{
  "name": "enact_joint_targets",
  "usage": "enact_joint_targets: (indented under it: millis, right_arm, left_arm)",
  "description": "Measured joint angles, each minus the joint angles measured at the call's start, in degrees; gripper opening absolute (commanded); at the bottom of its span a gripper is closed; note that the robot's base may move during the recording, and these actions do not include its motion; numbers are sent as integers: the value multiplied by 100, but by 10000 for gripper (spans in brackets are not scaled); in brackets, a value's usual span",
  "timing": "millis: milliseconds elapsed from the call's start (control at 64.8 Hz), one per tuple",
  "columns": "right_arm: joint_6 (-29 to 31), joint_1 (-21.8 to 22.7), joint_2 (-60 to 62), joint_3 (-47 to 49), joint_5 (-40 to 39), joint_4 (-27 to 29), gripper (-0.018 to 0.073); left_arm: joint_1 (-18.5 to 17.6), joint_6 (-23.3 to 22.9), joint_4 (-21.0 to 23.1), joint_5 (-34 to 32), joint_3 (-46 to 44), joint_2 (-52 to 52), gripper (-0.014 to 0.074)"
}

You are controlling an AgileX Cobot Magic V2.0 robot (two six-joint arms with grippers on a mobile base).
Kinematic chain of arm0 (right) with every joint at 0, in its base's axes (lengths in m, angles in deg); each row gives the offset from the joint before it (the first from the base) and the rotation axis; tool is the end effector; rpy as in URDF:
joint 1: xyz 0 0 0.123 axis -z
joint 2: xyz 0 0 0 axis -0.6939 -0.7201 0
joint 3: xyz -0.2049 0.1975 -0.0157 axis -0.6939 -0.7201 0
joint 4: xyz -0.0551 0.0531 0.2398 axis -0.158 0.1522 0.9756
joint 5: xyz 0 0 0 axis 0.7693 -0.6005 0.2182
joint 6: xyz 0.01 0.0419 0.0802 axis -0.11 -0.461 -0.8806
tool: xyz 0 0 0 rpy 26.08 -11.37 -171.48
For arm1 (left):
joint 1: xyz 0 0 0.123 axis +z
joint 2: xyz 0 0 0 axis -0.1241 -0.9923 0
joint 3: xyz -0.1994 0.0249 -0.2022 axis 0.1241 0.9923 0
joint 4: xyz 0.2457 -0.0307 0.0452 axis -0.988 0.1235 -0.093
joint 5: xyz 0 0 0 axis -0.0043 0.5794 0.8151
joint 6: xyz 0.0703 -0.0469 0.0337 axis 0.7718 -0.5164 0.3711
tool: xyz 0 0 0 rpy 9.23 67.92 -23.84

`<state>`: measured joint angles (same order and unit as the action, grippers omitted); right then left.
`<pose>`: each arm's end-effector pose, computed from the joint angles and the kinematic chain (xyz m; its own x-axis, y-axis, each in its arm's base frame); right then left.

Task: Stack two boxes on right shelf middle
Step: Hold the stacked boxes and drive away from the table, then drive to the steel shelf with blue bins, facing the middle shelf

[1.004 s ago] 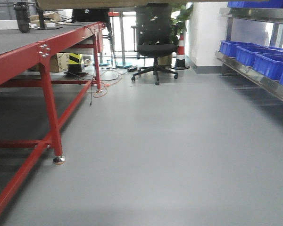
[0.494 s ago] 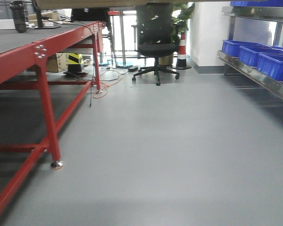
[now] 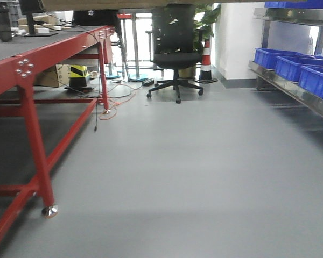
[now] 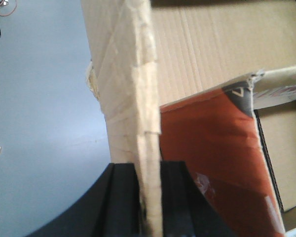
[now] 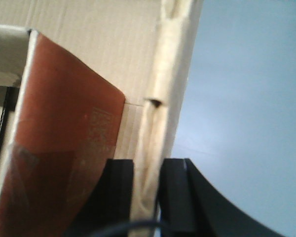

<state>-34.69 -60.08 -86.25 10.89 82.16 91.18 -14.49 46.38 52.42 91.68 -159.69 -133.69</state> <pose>0.2437 0.0804 0.4947 -0.4891 -0.1339 -0.8619 -0.3584 0.9317 0.0586 0.2562 -0.0978 0.5120 -0.5127 0.0156 -0.8584 0.2514 0.9587 -0.1327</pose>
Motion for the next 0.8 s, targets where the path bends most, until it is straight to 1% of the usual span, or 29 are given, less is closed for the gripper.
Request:
enact_joint_targets:
  millis: [803]
  right_arm:
    - [0,0,0,0,0,0,-154]
  left_arm:
    - [0,0,0,-11,0,0,-111]
